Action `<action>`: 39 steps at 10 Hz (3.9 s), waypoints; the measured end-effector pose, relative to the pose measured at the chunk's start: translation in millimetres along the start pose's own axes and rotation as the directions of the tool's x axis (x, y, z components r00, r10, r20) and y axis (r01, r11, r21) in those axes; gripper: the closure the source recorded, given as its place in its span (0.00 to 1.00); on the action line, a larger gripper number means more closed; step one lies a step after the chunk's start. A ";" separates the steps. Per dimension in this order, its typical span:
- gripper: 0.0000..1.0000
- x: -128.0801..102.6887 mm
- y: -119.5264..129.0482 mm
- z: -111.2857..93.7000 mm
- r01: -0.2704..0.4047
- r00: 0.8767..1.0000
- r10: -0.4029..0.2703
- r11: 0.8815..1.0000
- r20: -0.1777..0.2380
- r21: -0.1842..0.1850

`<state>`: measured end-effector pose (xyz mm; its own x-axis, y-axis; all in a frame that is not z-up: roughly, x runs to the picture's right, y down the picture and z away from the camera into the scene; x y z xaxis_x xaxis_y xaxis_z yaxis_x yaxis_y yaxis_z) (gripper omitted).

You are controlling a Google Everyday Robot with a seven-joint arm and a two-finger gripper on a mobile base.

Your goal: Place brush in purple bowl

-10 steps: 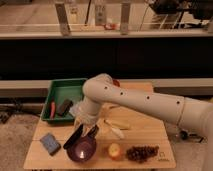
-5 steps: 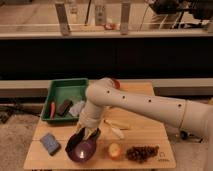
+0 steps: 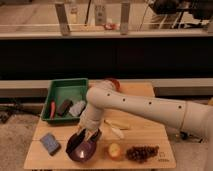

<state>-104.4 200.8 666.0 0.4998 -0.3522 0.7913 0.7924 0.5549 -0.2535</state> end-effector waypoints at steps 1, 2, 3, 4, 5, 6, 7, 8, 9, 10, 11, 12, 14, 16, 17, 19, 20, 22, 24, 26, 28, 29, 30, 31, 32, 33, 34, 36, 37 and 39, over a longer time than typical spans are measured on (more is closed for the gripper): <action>0.99 -9.8 -8.1 -5.2 0.028 1.000 -0.028 1.000 -0.013 -0.002; 0.99 -19.9 -16.5 -8.4 0.060 0.998 -0.060 0.998 -0.024 -0.010; 0.99 -24.9 -20.7 -9.2 0.078 0.997 -0.078 0.997 -0.028 -0.014; 0.99 -28.9 -25.5 -9.2 0.094 0.996 -0.094 0.995 -0.001 -0.012; 0.99 -31.5 -28.7 -8.1 0.098 0.994 -0.097 0.995 0.045 -0.019; 0.99 -34.2 -32.7 -7.2 0.099 0.992 -0.096 0.995 0.086 -0.028; 0.99 -36.2 -34.3 -6.1 0.100 0.989 -0.095 0.994 0.116 -0.043; 0.99 -40.6 -38.7 -5.2 0.108 0.985 -0.099 0.992 0.142 -0.057; 0.99 -41.7 -39.6 -5.8 0.112 0.982 -0.100 0.991 0.158 -0.069; 0.99 -42.5 -40.2 -6.2 0.114 0.980 -0.099 0.990 0.173 -0.081; 0.99 -44.5 -40.6 -6.2 0.121 0.977 -0.102 0.988 0.185 -0.094; 0.99 -44.8 -38.8 -6.5 0.122 0.976 -0.101 0.987 0.193 -0.104; 0.99 -47.9 -30.1 -3.8 0.126 0.976 -0.103 0.986 0.194 -0.111; 0.99 -59.5 -17.5 4.8 0.133 0.977 -0.111 0.985 0.180 -0.112; 0.99 -64.4 -7.7 12.3 0.131 0.979 -0.109 0.984 0.173 -0.117; 0.99 -65.1 8.8 29.8 0.123 0.980 -0.101 0.985 0.170 -0.125; 0.99 -64.0 12.7 36.3 0.124 0.980 -0.101 0.984 0.171 -0.129; 0.99 -57.0 16.6 57.3 0.125 0.978 -0.097 0.982 0.183 -0.144; 0.99 -52.6 16.2 69.2 0.130 0.976 -0.099 0.979 0.195 -0.155; 0.99 -52.1 14.3 77.3 0.127 0.979 -0.093 0.974 0.179 -0.187; 0.99 -52.9 12.3 84.3 0.109 0.987 -0.078 0.968 0.140 -0.225; 0.99 -52.3 12.3 86.1 0.101 0.989 -0.072 0.967 0.128 -0.233; 0.99 -51.6 11.4 87.9 0.081 0.992 -0.057 0.969 0.109 -0.233; 0.99 -49.9 11.0 88.1 0.060 0.995 -0.040 0.972 0.094 -0.226; 0.99 -49.0 10.1 88.1 0.048 0.996 -0.031 0.974 0.084 -0.221; 0.99 -47.3 8.6 88.2 0.036 0.997 -0.021 0.976 0.073 -0.215; 0.96 -45.6 7.2 88.6 0.026 0.998 -0.013 0.976 0.062 -0.214; 0.80 -45.1 1.8 91.1 0.015 0.999 -0.005 0.975 0.045 -0.221; 0.68 -44.4 -1.3 93.1 0.002 0.999 0.005 0.974 0.034 -0.226; 0.48 -41.6 -3.7 96.7 -0.023 0.999 0.028 0.972 0.020 -0.233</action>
<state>-161.9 286.3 687.8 0.5148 -0.3211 0.7949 0.8404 0.3723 -0.3939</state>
